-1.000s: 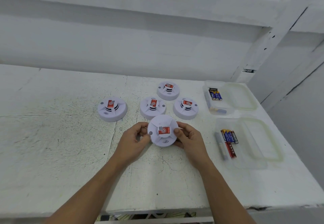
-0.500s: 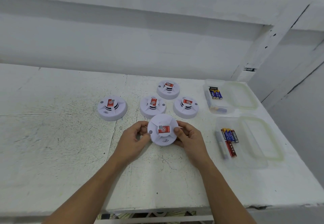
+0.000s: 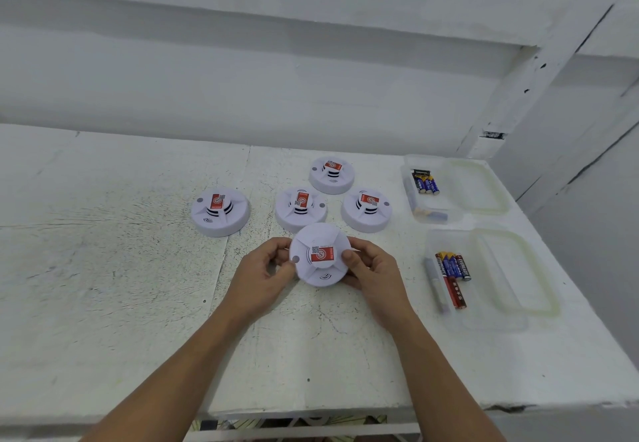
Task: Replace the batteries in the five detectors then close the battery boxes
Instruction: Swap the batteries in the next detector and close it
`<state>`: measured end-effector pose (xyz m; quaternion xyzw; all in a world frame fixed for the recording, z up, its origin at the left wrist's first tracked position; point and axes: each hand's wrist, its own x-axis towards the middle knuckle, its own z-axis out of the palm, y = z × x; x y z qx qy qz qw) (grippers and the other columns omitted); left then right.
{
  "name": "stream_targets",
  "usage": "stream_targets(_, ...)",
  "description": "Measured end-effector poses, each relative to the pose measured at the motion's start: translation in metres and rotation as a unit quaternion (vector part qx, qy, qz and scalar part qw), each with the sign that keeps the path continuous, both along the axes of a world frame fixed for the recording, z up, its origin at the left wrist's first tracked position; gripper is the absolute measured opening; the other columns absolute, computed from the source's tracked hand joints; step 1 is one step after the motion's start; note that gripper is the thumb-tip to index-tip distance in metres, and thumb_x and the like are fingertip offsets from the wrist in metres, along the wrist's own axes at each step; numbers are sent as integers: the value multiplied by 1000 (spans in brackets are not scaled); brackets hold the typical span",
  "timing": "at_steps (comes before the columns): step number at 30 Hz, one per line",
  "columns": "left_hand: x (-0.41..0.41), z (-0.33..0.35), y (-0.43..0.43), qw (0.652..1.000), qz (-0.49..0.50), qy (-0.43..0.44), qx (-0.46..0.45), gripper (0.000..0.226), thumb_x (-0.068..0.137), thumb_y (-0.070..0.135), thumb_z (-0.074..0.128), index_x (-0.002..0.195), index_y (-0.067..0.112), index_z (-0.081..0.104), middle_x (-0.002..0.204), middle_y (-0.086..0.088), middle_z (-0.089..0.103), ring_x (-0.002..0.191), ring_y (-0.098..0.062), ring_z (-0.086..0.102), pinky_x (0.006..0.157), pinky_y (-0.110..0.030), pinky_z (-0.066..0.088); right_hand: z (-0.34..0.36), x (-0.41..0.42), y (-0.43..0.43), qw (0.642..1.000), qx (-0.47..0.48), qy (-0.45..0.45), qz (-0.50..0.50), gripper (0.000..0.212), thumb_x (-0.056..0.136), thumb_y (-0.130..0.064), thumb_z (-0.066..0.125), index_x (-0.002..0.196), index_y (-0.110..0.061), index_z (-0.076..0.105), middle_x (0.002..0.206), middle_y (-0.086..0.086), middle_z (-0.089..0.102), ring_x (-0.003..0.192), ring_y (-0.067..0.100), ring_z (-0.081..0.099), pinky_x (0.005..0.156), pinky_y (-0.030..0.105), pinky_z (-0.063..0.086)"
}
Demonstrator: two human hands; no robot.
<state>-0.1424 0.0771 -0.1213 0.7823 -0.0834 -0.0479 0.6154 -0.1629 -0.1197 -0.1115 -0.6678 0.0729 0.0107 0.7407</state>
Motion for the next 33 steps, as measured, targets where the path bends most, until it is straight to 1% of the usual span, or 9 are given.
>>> stream_targets(2, -1, 0, 0, 1000, 1, -1, 2, 25, 80, 29, 60, 104, 31, 66, 87, -1, 69, 84, -20, 64, 81, -43, 53, 0, 0, 0, 1000, -1, 0, 1, 20, 93, -13, 57, 111, -20, 64, 104, 8, 72, 96, 22, 70, 79, 33, 58)
stream_targets(6, -1, 0, 0, 1000, 0, 5, 0, 26, 79, 33, 60, 104, 31, 66, 88, -1, 69, 85, -21, 64, 81, -43, 53, 0, 0, 0, 1000, -2, 0, 2, 21, 93, -13, 57, 111, -20, 64, 104, 7, 73, 96, 22, 70, 78, 32, 58)
stream_targets(14, -2, 1, 0, 1000, 0, 5, 0, 25, 81, 29, 60, 105, 30, 66, 88, -2, 69, 86, -24, 63, 84, -47, 53, -1, 0, -2, 1000, -3, 0, 4, 21, 93, -14, 58, 111, -20, 64, 105, 7, 72, 96, 20, 70, 77, 30, 58)
stream_targets(18, -2, 2, -1, 1000, 1, 3, -3, 32, 75, 43, 59, 104, 31, 66, 87, -4, 69, 86, -24, 63, 83, -45, 52, -4, 2, -3, 1000, 0, 4, 7, 23, 92, -14, 58, 115, -16, 64, 106, 9, 72, 99, 23, 69, 82, 37, 57)
stream_targets(20, -2, 2, -1, 1000, 1, 2, -2, 35, 74, 45, 58, 104, 30, 66, 87, -4, 69, 85, -24, 63, 82, -43, 52, -6, 2, -4, 1000, -5, 7, 7, 25, 92, -15, 58, 117, -14, 63, 107, 9, 72, 99, 24, 69, 83, 38, 57)
stream_targets(26, -1, 1, 0, 1000, 1, -2, 6, 32, 76, 43, 58, 104, 31, 66, 87, -2, 69, 85, -21, 63, 81, -42, 52, -5, 2, -4, 1000, -2, 3, 7, 24, 92, -14, 58, 116, -15, 63, 106, 10, 72, 97, 23, 69, 79, 34, 58)
stream_targets(31, -1, 1, -1, 1000, 4, -2, 8, 28, 77, 36, 59, 104, 30, 66, 87, -2, 69, 84, -21, 63, 81, -42, 52, -7, 2, -4, 1000, -12, 6, 7, 29, 92, -16, 59, 120, -11, 61, 108, 10, 71, 100, 24, 69, 83, 38, 57)
stream_targets(33, -2, 2, -2, 1000, 5, -1, 5, 30, 76, 38, 59, 103, 30, 66, 87, -3, 69, 84, -21, 64, 81, -42, 52, -7, 2, -4, 1000, -13, 7, 7, 30, 92, -17, 59, 121, -11, 61, 108, 10, 71, 100, 24, 69, 83, 39, 57)
